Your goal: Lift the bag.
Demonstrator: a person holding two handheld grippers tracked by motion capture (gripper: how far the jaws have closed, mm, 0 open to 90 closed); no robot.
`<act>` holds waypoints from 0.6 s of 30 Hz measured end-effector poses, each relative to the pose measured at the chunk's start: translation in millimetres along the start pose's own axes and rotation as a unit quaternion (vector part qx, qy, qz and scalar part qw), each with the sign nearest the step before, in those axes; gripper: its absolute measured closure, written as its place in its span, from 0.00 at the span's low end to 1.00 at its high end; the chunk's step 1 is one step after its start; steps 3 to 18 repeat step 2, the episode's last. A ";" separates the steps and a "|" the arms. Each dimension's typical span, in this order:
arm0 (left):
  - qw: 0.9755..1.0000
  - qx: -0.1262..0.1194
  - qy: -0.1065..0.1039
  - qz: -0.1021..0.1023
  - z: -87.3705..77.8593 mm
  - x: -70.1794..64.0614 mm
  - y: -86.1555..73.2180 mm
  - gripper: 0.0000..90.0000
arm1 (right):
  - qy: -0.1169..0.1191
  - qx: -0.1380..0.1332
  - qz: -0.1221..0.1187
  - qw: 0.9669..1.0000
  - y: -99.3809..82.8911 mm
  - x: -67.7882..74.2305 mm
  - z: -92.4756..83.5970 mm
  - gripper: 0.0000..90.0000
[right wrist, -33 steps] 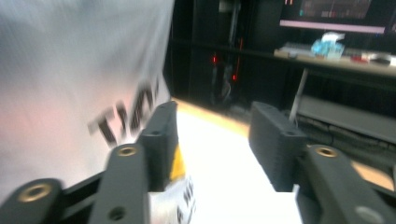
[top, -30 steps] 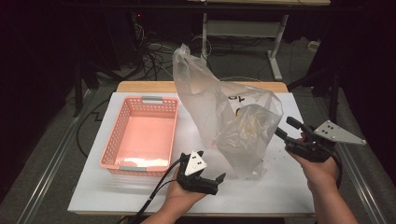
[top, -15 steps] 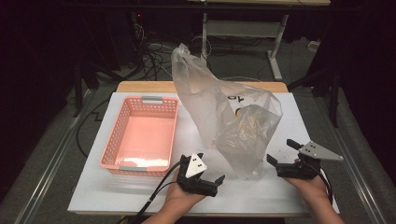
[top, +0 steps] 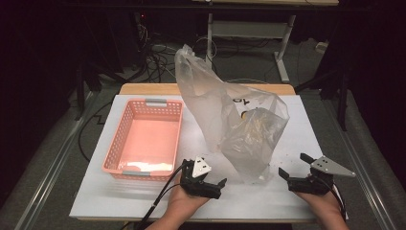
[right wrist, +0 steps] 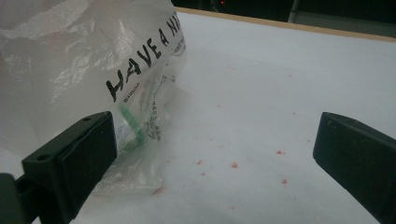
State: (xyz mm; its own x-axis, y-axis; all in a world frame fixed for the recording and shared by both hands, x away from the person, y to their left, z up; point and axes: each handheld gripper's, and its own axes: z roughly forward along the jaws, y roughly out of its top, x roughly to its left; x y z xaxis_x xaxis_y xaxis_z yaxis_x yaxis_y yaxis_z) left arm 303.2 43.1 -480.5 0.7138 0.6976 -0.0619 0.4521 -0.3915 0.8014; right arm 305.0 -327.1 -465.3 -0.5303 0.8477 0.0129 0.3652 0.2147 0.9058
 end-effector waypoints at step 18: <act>1.000 0.017 0.005 -0.005 3.2 1.1 0.4 0.00 | -0.003 0.002 -0.001 1.000 -1.2 -1.9 0.5 0.00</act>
